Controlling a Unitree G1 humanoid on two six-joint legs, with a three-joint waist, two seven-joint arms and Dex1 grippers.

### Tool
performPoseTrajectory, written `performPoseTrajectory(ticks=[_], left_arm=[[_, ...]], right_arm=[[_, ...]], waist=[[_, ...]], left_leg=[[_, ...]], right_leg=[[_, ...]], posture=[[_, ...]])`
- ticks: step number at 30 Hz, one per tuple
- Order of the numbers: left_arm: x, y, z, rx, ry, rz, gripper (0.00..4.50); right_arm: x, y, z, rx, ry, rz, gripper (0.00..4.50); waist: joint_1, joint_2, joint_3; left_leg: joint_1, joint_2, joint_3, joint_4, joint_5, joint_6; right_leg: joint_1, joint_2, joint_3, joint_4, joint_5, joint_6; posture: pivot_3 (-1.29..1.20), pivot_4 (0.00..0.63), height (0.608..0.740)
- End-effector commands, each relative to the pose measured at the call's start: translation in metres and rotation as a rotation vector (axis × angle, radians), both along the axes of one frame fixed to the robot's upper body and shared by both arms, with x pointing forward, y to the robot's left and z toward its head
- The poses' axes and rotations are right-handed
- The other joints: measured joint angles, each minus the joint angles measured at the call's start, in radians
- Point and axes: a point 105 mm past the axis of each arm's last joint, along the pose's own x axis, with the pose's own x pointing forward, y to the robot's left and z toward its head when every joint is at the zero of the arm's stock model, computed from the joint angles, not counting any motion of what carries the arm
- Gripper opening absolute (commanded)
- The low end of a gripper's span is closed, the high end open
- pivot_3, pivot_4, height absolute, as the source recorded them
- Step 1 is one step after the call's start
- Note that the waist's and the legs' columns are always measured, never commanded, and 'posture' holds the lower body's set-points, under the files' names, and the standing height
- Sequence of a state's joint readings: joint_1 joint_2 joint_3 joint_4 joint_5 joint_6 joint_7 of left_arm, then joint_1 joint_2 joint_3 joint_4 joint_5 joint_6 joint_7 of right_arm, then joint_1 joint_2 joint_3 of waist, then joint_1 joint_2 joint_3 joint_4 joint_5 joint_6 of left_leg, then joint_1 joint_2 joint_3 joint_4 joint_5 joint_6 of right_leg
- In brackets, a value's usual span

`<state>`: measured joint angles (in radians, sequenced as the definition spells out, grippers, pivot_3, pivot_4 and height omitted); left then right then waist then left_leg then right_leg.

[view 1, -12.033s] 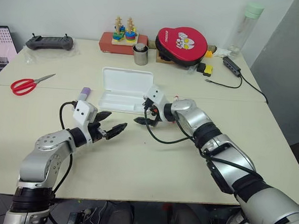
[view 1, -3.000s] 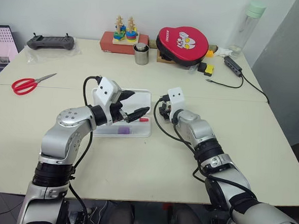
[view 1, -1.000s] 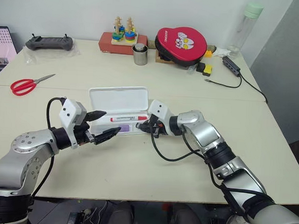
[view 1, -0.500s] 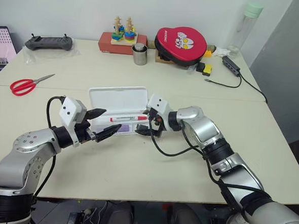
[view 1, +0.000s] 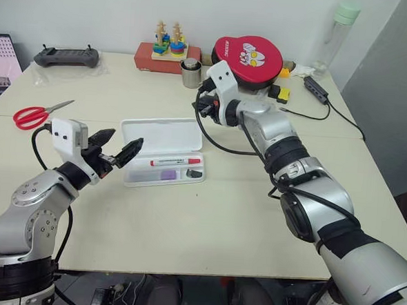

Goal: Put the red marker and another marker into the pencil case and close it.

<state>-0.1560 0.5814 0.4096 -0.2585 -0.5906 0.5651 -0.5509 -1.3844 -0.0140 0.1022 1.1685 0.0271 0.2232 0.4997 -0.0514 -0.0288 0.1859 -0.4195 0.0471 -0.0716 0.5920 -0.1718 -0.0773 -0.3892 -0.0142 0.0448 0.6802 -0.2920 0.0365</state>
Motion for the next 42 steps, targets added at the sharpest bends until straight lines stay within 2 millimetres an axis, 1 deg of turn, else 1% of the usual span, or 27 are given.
performPoseTrajectory(ticks=[1, 6, 8, 11, 14, 18, 20, 23, 25, 27, 30, 33, 37, 39, 42], left_arm=[[-0.006, -0.004, 0.014, 0.01, -0.058, -0.003, 4.5], [-0.009, -0.006, 0.014, 0.006, -0.059, 0.0, 4.5], [-0.01, -0.007, 0.014, 0.004, -0.058, 0.0, 4.5], [-0.011, -0.007, 0.014, 0.001, -0.056, -0.002, 4.5], [-0.01, -0.009, 0.015, -0.001, -0.055, -0.008, 4.5], [-0.009, -0.011, 0.015, 0.003, -0.051, -0.026, 4.5], [-0.009, -0.012, 0.015, 0.003, -0.05, -0.03, 4.5], [-0.01, -0.013, 0.015, 0.004, -0.038, -0.046, 4.5], [-0.017, -0.016, 0.012, 0.007, -0.003, -0.088, 4.5], [-0.024, -0.017, 0.012, -0.008, 0.02, -0.126, 4.5], [-0.041, -0.021, 0.016, -0.008, 0.056, -0.202, 4.5], [-0.052, -0.016, 0.023, -0.003, 0.068, -0.21, 4.5], [-0.064, -0.002, 0.028, -0.024, 0.076, -0.18, 4.5], [-0.071, 0.0, 0.024, -0.011, 0.105, -0.166, 4.5], [-0.078, 0.007, 0.015, 0.007, 0.139, -0.128, 4.5]], right_arm=[[0.001, 0.008, 0.017, -0.016, -0.097, -0.002, 0.02], [0.001, 0.008, -0.001, -0.069, -0.095, 0.002, 0.02], [-0.004, 0.012, -0.011, -0.091, -0.072, 0.056, 0.02], [-0.01, 0.016, -0.019, -0.108, -0.051, 0.12, 0.02], [-0.018, 0.023, -0.018, -0.082, -0.034, 0.206, 0.02], [-0.025, 0.026, -0.018, -0.089, -0.028, 0.283, 0.02], [-0.031, 0.029, -0.017, -0.084, -0.029, 0.347, 0.02], [-0.045, 0.037, -0.012, -0.069, -0.066, 0.485, 0.02], [-0.058, 0.042, -0.011, -0.074, -0.098, 0.595, 0.02], [-0.065, 0.044, -0.012, -0.083, -0.103, 0.653, 0.02], [-0.077, 0.047, -0.019, -0.124, -0.124, 0.736, 0.02], [-0.086, 0.048, -0.028, -0.174, -0.145, 0.798, 0.02], [-0.1, 0.05, -0.036, -0.208, -0.169, 0.885, 0.02], [-0.106, 0.051, -0.042, -0.236, -0.175, 0.915, 0.02], [-0.113, 0.054, -0.049, -0.253, -0.162, 0.943, 0.02]], waist=[[-0.001, 0.0, 0.0], [-0.002, 0.0, 0.0], [-0.002, 0.0, 0.0], [-0.004, 0.0, 0.0], [-0.004, 0.0, 0.0], [-0.006, 0.0, 0.0], [-0.008, 0.0, 0.0], [-0.008, 0.0, 0.0], [-0.008, 0.0, 0.0], [-0.009, 0.0, 0.0], [-0.008, 0.001, 0.0], [-0.008, 0.001, 0.0], [-0.007, 0.001, 0.001], [-0.006, 0.001, 0.0], [-0.006, 0.0, 0.0]], left_leg=[[0.0, 0.0, 0.0, 0.0, 0.0, 0.0], [0.0, 0.0, 0.0, 0.0, 0.0, 0.0], [0.0, 0.0, 0.0, 0.0, 0.0, 0.0], [0.001, 0.0, 0.0, 0.0, 0.0, 0.0], [0.001, 0.0, 0.0, 0.0, 0.0, 0.0], [0.001, 0.0, 0.0, 0.0, 0.0, 0.0], [0.001, 0.0, 0.0, 0.0, 0.0, 0.0], [0.002, 0.001, 0.0, 0.0, 0.0, 0.0], [0.001, 0.001, 0.0, 0.0, 0.0, 0.0], [0.001, 0.001, 0.0, 0.0, 0.0, 0.0], [0.001, 0.001, 0.0, 0.0, 0.0, 0.0], [0.002, 0.001, -0.001, 0.0, 0.0, 0.0], [0.003, 0.001, -0.001, 0.0, 0.0, 0.0], [0.003, 0.001, -0.001, 0.0, 0.0, 0.0], [0.003, 0.001, 0.0, 0.0, 0.0, 0.0]], right_leg=[[0.0, 0.0, 0.0, 0.0, 0.0, 0.0], [0.0, 0.0, 0.0, 0.0, 0.0, 0.0], [0.0, 0.0, 0.0, 0.0, 0.0, 0.0], [0.001, 0.0, 0.0, 0.001, 0.0, 0.0], [0.001, 0.0, 0.0, 0.001, 0.0, 0.0], [0.001, 0.0, 0.0, 0.001, 0.0, 0.0], [0.001, 0.0, 0.0, 0.001, 0.0, 0.0], [0.001, 0.001, 0.0, 0.001, 0.0, 0.0], [0.001, 0.001, 0.0, 0.001, 0.0, 0.0], [0.001, 0.001, 0.0, 0.001, 0.0, 0.0], [0.001, 0.001, 0.0, 0.001, 0.0, 0.0], [0.001, 0.001, -0.001, 0.001, 0.0, 0.0], [0.001, 0.001, 0.0, 0.001, 0.0, 0.0], [0.001, 0.001, -0.001, 0.001, 0.0, 0.0], [0.001, 0.001, 0.0, 0.001, 0.0, 0.0]], posture=[[0.0, 0.15, 0.74], [0.0, 0.15, 0.74], [0.0, 0.15, 0.74], [0.0, 0.15, 0.74], [0.0, 0.15, 0.74], [0.0, 0.15, 0.74], [0.0, 0.15, 0.74], [0.0, 0.15, 0.74], [0.0, 0.15, 0.74], [0.0, 0.15, 0.74], [0.0, 0.15, 0.74], [0.0, 0.15, 0.74], [0.0, 0.15, 0.74], [0.0, 0.15, 0.74], [0.0, 0.15, 0.74]])
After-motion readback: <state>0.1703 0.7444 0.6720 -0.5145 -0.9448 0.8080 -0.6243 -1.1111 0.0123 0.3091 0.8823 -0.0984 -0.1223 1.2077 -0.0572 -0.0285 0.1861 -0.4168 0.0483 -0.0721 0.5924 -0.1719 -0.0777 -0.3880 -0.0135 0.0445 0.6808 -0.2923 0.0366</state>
